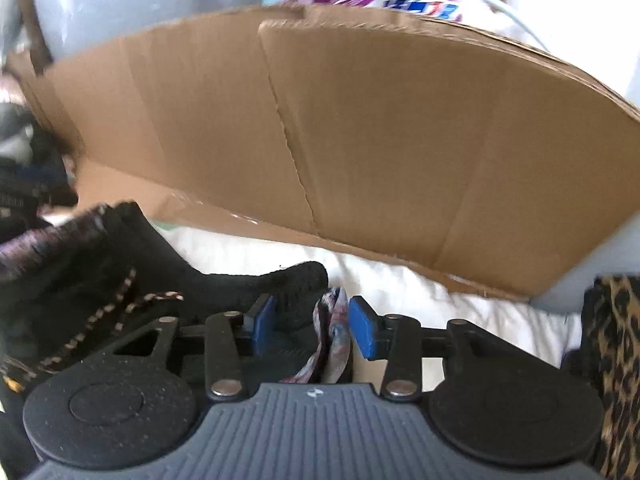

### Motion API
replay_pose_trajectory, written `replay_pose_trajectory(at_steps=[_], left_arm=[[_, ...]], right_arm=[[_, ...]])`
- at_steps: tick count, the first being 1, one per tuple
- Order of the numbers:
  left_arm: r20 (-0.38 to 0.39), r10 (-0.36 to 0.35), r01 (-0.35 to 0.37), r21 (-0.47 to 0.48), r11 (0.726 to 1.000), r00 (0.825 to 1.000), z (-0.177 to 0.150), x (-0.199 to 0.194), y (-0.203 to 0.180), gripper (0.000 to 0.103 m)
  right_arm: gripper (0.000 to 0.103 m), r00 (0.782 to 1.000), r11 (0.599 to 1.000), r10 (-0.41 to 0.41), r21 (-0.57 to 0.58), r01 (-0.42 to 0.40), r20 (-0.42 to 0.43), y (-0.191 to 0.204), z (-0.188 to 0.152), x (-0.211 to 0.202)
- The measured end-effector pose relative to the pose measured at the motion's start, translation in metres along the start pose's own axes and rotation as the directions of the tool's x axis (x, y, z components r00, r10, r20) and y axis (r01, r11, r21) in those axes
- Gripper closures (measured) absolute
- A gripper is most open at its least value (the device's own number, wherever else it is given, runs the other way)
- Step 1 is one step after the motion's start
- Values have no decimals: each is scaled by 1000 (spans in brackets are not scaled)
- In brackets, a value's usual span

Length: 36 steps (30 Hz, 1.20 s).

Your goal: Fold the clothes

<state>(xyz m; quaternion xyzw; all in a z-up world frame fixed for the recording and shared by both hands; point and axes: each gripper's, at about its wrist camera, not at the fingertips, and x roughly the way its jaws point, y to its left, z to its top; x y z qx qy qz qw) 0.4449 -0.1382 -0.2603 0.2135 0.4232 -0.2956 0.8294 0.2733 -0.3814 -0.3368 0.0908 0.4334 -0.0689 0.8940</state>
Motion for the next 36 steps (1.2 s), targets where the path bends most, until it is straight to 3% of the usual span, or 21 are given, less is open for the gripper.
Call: replay_pose_trajectory(at_steps=[5, 12, 18, 26, 29, 36], left_arm=[[-5, -25, 25, 14, 1000, 1000, -16, -29, -4, 33], [-9, -35, 35, 45, 998, 999, -59, -86, -33, 34], [-24, -95, 93, -44, 995, 995, -107, -133, -60, 31], [-105, -137, 133, -37, 990, 985, -173, -172, -91, 25], [-133, -188, 175, -105, 979, 973, -198, -179, -94, 24], [-206, -219, 182, -183, 966, 954, -244, -174, -106, 22]], right_arm=[[55, 996, 996, 28, 81, -35, 88, -7, -11, -41], [55, 992, 990, 85, 100, -95, 98, 6, -35, -83], [55, 990, 985, 125, 108, -132, 68, 25, -73, -111], [55, 983, 971, 181, 159, -176, -12, 51, -131, -148], [55, 978, 968, 203, 159, -194, -39, 57, -152, -160], [54, 973, 963, 218, 177, -202, -80, 62, -192, -174]])
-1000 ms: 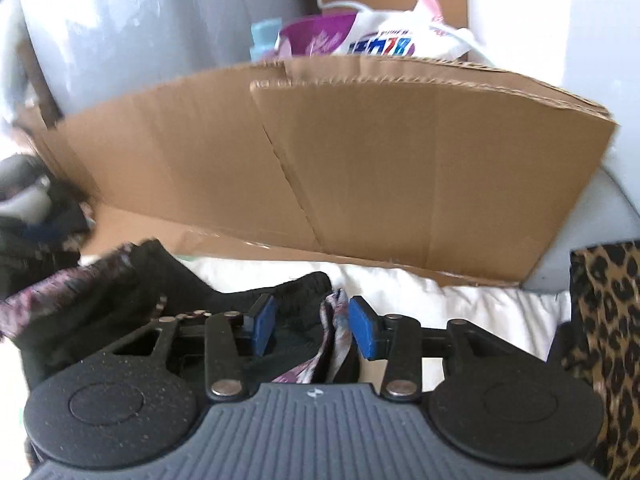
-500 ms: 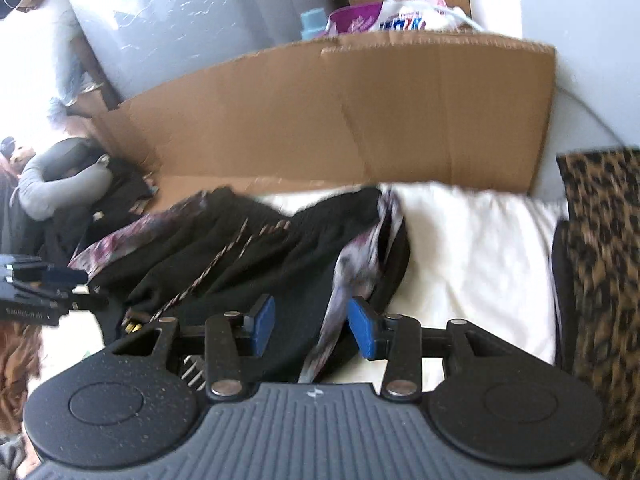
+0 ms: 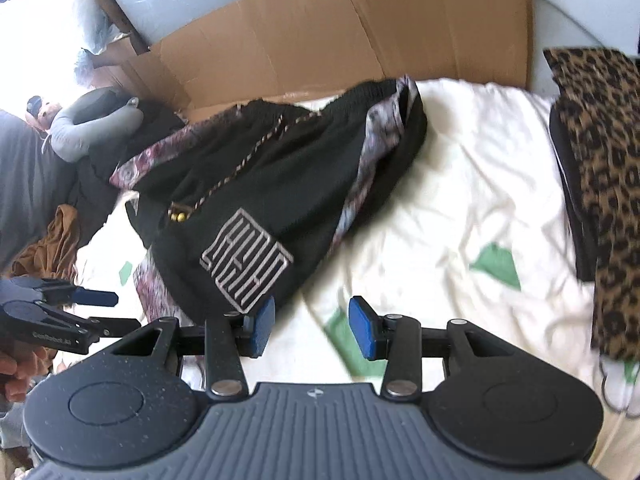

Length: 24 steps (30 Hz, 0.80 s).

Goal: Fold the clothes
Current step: 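Lay the black garment flat on the sheet and open both tools, then grasp the bear-print lining edge with the left tool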

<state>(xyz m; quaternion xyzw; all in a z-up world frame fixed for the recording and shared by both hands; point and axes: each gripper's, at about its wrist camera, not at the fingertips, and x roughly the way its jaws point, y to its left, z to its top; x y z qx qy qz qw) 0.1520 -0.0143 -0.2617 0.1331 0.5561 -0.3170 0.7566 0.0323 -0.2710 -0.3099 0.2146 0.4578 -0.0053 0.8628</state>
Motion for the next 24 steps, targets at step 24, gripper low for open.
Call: replay_pose_trajectory(at_steps=[24], left_arm=[[-55, 9, -12, -48, 999, 998, -43, 56, -20, 15]], right_arm=[[53, 993, 994, 85, 72, -79, -78, -12, -68, 38]])
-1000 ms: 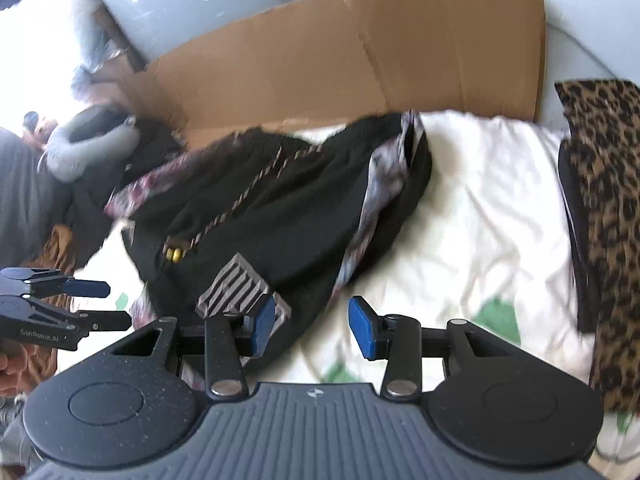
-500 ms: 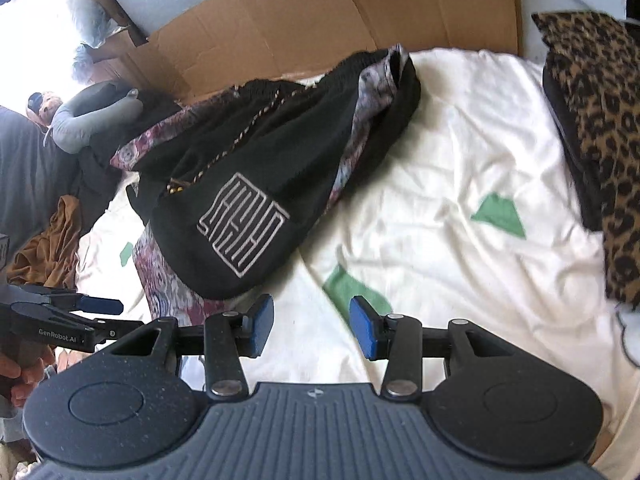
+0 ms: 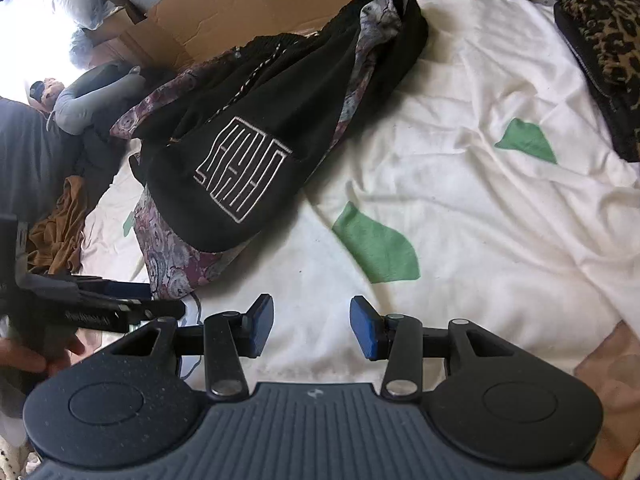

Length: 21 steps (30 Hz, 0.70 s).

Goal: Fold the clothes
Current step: 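Grasp the bear-print lining edge with the left tool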

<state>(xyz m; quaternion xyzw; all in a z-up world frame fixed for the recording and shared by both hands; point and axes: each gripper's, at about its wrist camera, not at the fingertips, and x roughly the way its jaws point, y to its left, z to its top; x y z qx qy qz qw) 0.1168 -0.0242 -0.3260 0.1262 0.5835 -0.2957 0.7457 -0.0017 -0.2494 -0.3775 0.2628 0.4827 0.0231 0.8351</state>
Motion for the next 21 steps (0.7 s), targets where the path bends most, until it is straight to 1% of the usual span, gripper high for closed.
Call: replay_pose_trajectory(at_steps=[2, 5, 6, 7, 8, 9, 10, 11, 12, 13, 17, 21], left_arm=[[-6, 14, -14, 30, 999, 1000, -3, 4, -5, 16], [19, -13, 12, 12, 1000, 1000, -5, 4, -3, 26], [31, -19, 18, 11, 1000, 999, -5, 2, -3, 35], [39, -20, 20, 12, 1000, 999, -5, 1, -2, 47], [44, -18, 17, 13, 1000, 999, -4, -1, -1, 54], [49, -16, 15, 11, 1000, 999, -3, -3, 0, 66], [60, -28, 28, -4, 1000, 998, -2, -6, 3, 75], [72, -40, 42, -20, 999, 997, -1, -10, 6, 80], [85, -57, 61, -43, 997, 995, 0, -14, 9, 90], [93, -70, 75, -53, 996, 993, 4, -17, 11, 96], [131, -146, 156, -76, 985, 981, 15, -33, 13, 99], [198, -213, 233, -82, 969, 957, 29, -61, 13, 100]], right_arm=[[53, 1000, 1000, 6, 1, -6, -7, 2, 0, 3], [53, 1000, 999, 28, 28, -28, -13, 2, -1, 7], [53, 999, 998, 37, 42, -37, -11, 2, 0, 9], [53, 999, 997, 46, 55, -46, -10, 2, 0, 10], [53, 998, 996, 55, 68, -54, -9, 2, 0, 11], [53, 998, 996, 57, 65, -56, -11, 3, 1, 12], [53, 998, 996, 59, 61, -58, -14, 4, 1, 14], [53, 998, 997, 61, 58, -60, -17, 5, 2, 15], [53, 998, 997, 64, 54, -63, -17, 6, 2, 16], [53, 998, 996, 68, 51, -67, -18, 8, 2, 17], [53, 996, 996, 85, 36, -85, -14, 13, 5, 18], [53, 992, 992, 125, 17, -125, 10, 19, 12, 14]])
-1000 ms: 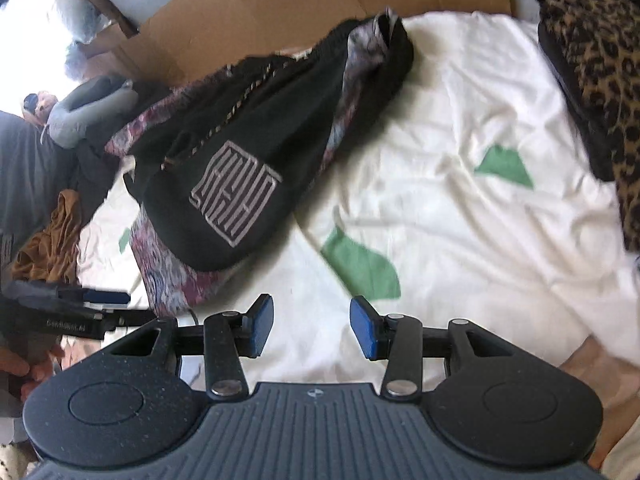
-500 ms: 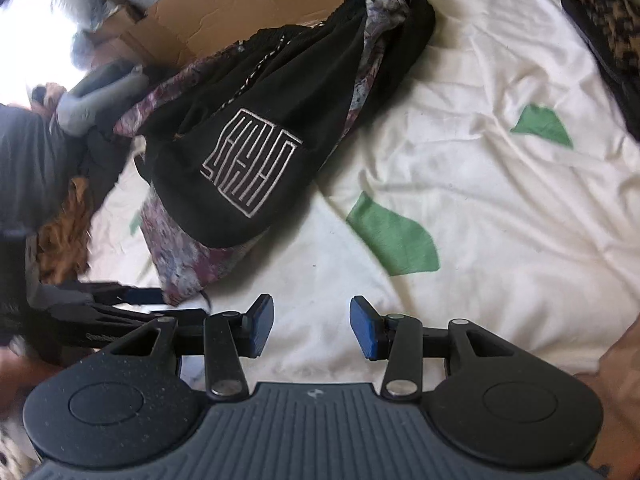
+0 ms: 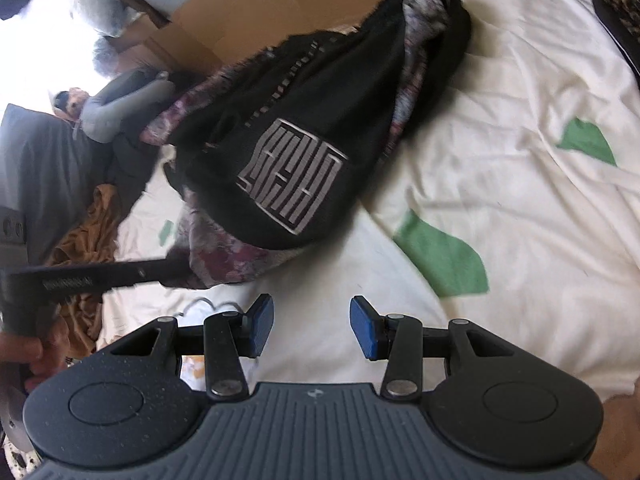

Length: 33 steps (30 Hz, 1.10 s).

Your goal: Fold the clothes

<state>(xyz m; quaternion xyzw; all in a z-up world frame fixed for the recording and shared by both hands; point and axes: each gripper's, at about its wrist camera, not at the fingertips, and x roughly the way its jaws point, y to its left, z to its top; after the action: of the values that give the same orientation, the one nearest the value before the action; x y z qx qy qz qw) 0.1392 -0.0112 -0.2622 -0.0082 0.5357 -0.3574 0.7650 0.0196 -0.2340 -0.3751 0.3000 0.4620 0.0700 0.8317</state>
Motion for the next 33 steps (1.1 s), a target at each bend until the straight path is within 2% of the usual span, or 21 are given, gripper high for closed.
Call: replay_pose_trajectory(at_steps=[4, 8, 21, 29, 33], left_arm=[[57, -33, 34, -13, 999, 998, 20, -17, -7, 100], [73, -20, 19, 7, 1000, 997, 36, -18, -7, 100], [65, 50, -48, -18, 999, 997, 81, 15, 37, 100], [34, 74, -72, -50, 996, 997, 85, 40, 56, 100], [29, 103, -101, -59, 993, 994, 86, 44, 63, 100]], right_arm=[[53, 1000, 999, 30, -20, -30, 4, 6, 7, 1], [53, 999, 999, 34, -40, -34, -6, 11, 12, 7], [53, 998, 995, 51, -86, -54, -36, 20, 34, 38], [53, 991, 991, 129, -25, -130, -32, 27, 49, 57], [50, 988, 988, 151, -3, -152, -34, 32, 57, 72]])
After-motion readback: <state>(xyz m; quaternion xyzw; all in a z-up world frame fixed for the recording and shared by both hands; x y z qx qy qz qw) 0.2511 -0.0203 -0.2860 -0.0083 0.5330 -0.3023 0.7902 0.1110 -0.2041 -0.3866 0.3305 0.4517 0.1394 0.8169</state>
